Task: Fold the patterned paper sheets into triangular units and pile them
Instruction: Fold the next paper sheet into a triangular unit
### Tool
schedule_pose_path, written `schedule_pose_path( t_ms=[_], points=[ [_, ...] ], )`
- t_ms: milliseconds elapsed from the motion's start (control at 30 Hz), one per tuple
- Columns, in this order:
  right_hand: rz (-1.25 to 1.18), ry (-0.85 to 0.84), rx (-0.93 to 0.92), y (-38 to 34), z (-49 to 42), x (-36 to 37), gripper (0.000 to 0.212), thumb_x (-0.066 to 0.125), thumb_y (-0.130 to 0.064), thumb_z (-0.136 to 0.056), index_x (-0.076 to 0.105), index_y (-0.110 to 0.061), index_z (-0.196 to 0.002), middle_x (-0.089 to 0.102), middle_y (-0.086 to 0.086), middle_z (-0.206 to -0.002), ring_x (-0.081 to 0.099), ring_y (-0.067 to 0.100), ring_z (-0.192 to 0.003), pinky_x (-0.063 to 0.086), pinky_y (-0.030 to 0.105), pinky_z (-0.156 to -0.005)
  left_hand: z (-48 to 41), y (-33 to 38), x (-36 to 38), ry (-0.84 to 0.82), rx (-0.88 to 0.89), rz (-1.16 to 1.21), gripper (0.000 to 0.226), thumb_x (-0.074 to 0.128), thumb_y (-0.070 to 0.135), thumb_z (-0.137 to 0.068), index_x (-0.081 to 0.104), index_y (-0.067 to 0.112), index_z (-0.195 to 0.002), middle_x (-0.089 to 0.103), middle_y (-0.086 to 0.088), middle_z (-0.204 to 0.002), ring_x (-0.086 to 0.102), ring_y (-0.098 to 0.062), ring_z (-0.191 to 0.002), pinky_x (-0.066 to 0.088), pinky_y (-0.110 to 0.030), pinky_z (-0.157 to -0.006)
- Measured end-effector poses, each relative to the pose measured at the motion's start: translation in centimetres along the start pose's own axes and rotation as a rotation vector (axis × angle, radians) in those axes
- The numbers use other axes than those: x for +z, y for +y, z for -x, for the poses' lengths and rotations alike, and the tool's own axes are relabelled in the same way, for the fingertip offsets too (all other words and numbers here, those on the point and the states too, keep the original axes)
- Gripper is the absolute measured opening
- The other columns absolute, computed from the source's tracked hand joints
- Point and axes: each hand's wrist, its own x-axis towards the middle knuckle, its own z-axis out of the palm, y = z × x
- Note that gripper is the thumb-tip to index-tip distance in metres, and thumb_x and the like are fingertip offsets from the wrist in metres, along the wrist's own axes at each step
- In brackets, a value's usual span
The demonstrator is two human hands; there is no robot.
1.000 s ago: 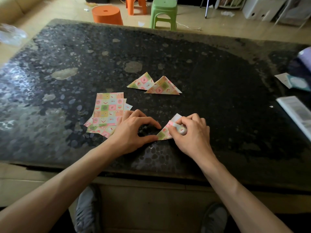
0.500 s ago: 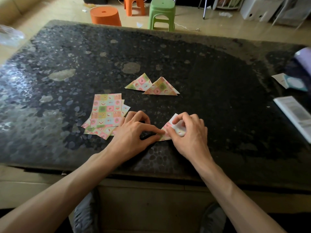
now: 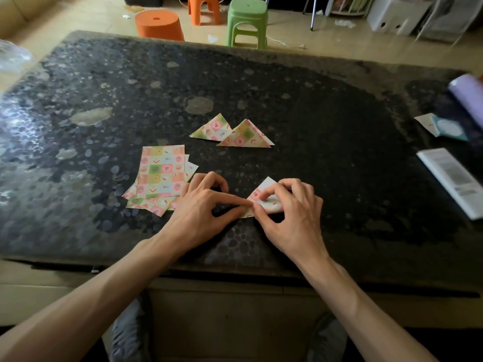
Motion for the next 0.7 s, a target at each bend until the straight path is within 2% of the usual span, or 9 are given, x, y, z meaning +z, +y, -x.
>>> schedule_pose_path(
  t_ms=[333,700],
  points=[
    [0.010,0.025,-0.044,0.37,0.39,0.21,0.029,0.062,-0.057,-0.091,0.063,-0.028,-0.092,0.054,-0.009,-0.119,0.048,0.015,-0.119,0.032,0.032,-0.091,-0.15,0.06,0.15,0.012,-0.011,0.022,0.026,0.059,0.064,-0.086,0.069,0.062,-0.111,0.044,0.016,-0.103,0.038,-0.009,-0.105,0.031,-0.030,-0.092],
    [-0.010,0.046,-0.039,0.48,0.49,0.29,0.031,0.066,-0.059,-0.089,0.064,-0.028,-0.090,0.056,-0.010,-0.118,0.048,0.013,-0.117,0.032,0.031,-0.089,-0.25,0.09,0.08,-0.011,-0.041,0.040,0.025,0.059,0.066,-0.084,0.067,0.065,-0.108,0.044,0.016,-0.103,0.038,-0.011,-0.106,0.036,-0.034,-0.094]
  ],
)
